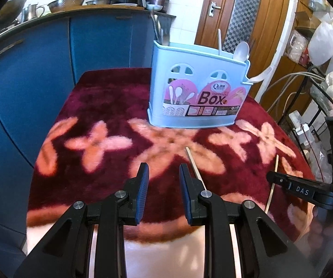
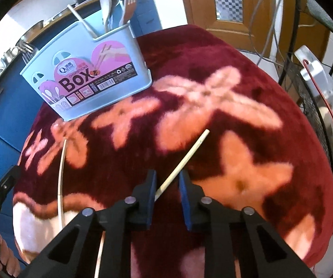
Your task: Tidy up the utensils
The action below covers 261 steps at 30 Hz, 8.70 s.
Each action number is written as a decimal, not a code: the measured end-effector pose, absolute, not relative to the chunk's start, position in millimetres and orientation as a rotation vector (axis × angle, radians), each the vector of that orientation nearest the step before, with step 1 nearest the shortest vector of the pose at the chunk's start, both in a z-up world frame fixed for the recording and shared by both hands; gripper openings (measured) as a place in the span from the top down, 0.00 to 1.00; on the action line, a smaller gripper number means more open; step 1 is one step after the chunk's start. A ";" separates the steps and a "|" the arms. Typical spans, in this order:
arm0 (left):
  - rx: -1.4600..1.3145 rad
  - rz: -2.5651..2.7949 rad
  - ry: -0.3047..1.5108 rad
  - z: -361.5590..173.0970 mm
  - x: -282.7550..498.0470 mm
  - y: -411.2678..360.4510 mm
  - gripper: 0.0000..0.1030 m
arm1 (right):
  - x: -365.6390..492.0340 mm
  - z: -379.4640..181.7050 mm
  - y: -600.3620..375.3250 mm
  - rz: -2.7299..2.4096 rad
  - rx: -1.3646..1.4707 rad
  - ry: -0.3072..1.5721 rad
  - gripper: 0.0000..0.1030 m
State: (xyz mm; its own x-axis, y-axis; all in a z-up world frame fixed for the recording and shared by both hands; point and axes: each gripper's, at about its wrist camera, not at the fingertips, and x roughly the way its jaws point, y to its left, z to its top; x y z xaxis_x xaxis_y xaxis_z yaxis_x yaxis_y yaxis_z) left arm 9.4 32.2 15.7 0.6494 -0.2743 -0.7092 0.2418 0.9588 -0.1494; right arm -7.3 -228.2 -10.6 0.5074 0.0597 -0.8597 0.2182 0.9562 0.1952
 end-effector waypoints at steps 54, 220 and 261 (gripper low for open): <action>-0.096 -0.394 0.928 12.9 64.5 -14.4 0.98 | 19.6 29.7 -233.5 0.244 0.267 0.961 0.94; -0.014 -0.132 0.642 2.2 74.8 -9.4 0.51 | 29.3 20.1 -197.0 0.025 0.083 0.587 0.18; -0.005 -0.132 0.623 3.5 72.3 -10.1 0.51 | 28.4 19.8 -194.0 0.021 0.075 0.584 0.18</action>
State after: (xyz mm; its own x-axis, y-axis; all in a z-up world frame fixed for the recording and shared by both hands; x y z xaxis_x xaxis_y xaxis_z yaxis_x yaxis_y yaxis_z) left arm 72.3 -10.1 3.5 0.8038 -0.1253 -0.5816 0.1221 0.9915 -0.0448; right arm 28.4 -194.0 19.8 0.8342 0.0408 -0.5499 0.0014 0.9971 0.0762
